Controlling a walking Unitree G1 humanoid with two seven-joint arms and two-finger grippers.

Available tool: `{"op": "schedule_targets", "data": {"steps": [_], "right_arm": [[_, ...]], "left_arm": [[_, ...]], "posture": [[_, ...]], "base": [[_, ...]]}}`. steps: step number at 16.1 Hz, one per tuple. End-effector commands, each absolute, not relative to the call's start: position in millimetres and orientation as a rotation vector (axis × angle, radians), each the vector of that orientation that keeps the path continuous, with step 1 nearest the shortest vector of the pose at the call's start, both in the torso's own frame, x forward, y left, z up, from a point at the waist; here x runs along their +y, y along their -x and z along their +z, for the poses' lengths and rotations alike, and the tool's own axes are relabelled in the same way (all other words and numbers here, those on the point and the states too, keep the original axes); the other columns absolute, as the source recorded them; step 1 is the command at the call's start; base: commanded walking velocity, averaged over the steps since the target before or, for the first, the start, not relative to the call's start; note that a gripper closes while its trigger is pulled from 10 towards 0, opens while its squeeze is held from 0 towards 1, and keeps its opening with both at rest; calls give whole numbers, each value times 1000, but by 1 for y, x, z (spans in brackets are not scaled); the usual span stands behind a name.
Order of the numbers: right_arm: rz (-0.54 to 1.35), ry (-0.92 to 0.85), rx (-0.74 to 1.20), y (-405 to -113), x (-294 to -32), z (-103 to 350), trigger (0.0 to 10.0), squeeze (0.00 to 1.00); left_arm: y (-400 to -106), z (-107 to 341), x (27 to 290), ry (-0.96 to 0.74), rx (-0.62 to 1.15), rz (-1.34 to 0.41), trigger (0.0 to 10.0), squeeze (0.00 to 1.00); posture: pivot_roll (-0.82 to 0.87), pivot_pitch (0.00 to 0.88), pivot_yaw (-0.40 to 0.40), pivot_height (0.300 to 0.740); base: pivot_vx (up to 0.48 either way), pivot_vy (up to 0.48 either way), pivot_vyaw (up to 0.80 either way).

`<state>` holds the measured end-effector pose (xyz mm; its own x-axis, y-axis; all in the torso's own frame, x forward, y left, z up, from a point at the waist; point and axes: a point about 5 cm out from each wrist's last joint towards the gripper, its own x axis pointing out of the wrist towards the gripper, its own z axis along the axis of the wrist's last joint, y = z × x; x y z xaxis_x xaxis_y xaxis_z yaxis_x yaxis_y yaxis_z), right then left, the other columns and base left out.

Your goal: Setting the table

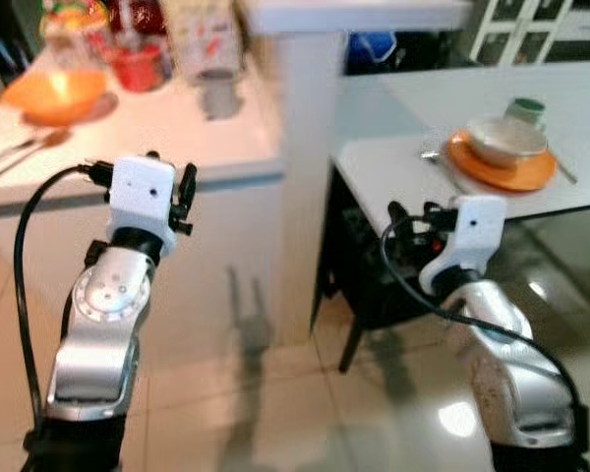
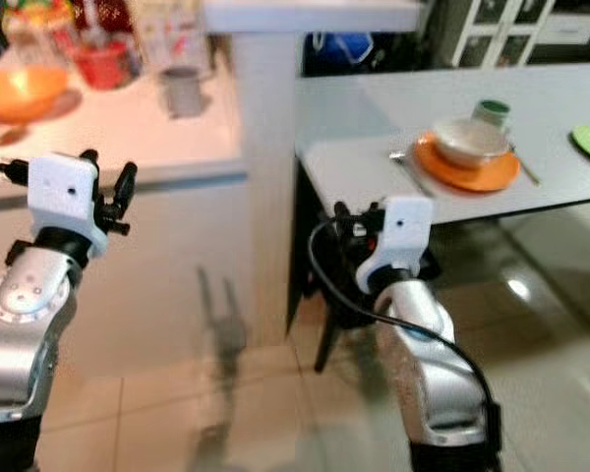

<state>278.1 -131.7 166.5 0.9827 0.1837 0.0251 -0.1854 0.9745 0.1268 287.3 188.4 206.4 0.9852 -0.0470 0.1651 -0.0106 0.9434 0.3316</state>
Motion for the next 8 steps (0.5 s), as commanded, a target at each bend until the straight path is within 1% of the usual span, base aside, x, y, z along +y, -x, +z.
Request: {"op": "schedule_targets", "data": {"steps": [1,8], "right_arm": [[186,-120,-35,-280,-133,172,10000,0],[185,-125,-44,-280,-131,173,10000,0]], "left_arm": [[-289,212,188,-335,-194,-15,10000,0],[-300,236,199,-335,-257,24,10000,0]], "posture": [[-18,0,2,740],[-13,0,8,740]], "base": [[0,480,-494],[0,480,-494]]}}
